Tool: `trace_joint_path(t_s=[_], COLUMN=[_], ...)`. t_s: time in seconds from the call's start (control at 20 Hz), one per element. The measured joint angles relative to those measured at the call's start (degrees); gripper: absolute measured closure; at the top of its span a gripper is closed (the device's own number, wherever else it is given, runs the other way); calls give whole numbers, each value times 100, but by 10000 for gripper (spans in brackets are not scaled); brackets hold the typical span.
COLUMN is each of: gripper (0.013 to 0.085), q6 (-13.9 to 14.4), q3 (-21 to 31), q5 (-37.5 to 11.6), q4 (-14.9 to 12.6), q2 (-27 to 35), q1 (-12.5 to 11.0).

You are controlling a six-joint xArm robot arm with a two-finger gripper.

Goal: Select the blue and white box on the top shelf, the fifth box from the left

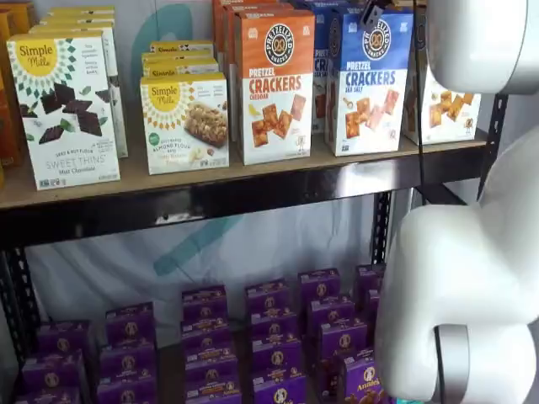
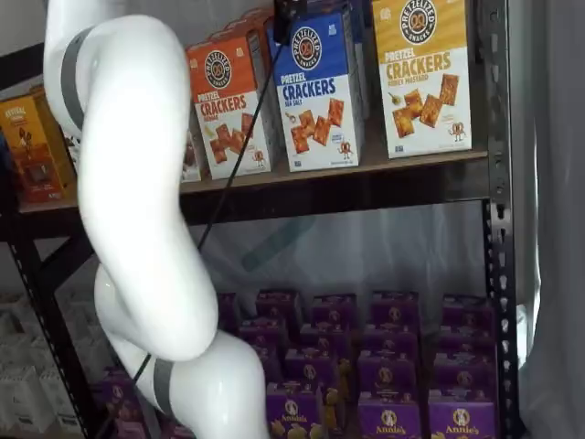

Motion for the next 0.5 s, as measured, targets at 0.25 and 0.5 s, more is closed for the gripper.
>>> trace_joint_path(t_s=[0.25, 0.5], gripper=[130, 130], q6=[-31, -24], q3=[4, -100], q5=[-46, 145], q4=[-196, -479], q2=[44, 121], q1=[82, 190])
